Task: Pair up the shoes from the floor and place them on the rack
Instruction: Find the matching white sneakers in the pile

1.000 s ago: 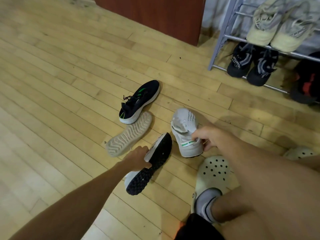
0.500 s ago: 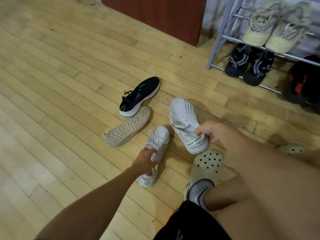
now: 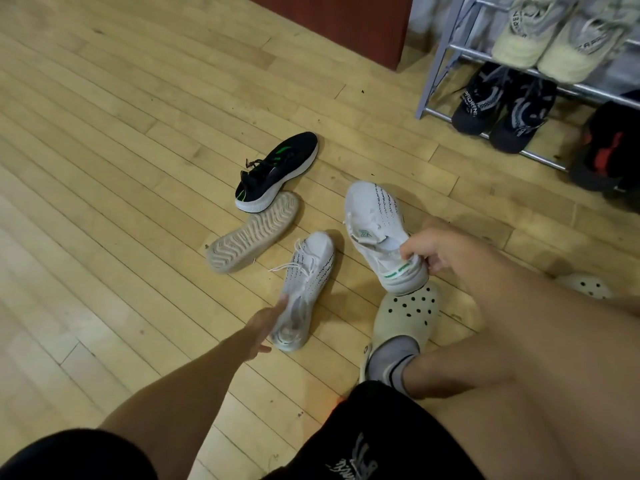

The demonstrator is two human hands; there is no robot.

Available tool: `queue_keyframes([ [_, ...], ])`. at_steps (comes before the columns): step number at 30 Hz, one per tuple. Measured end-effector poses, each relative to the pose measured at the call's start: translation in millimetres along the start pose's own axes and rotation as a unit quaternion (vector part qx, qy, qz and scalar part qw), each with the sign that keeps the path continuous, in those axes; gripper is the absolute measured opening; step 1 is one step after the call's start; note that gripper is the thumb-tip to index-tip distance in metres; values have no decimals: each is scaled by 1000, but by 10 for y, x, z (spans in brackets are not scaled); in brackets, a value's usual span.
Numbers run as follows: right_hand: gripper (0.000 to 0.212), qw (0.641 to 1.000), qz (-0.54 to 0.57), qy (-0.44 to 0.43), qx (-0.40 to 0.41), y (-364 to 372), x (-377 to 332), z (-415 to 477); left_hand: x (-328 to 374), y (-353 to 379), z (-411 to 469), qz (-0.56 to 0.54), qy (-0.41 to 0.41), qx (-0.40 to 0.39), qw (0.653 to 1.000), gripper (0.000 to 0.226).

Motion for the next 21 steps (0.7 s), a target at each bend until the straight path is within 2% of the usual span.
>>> queue_keyframes([
  [3,16,1000,9,-3,1,-21,12,-75,0,33,26,184,71,31,980,103],
  [5,17,1000,8,-9,2,-32,17,-124,6,56,34,219,105,71,968,94],
  [7,17,1000,3,-14,-3,-31,17,-178,21,66,15,176,97,64,977,78],
  [10,16,1000,1,-13,-5,-16,20,-228,37,76,31,115,64,11,991,60],
  [15,14,1000,12,-14,-1,10,-7,-329,70,192,-111,66,16,-76,995,17],
  [18,8,999,37,-20,6,-54,-139,-443,282,115,-270,10,-6,-86,996,13],
  [19,4,998,48,-25,13,-106,-200,-483,415,58,-327,-11,0,-84,996,13],
  [21,11,996,71,-39,28,-262,-350,-560,759,-69,-472,-38,34,-81,995,13],
])
Point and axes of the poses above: each hand's wrist, its own z-axis towards the middle knuckle, its own y-axis out of the palm, x = y × z, the point moved 4 cm from there along z, towards the middle knuckle, and after that the axes turned 10 degrees about x, right-handed, at the moved point
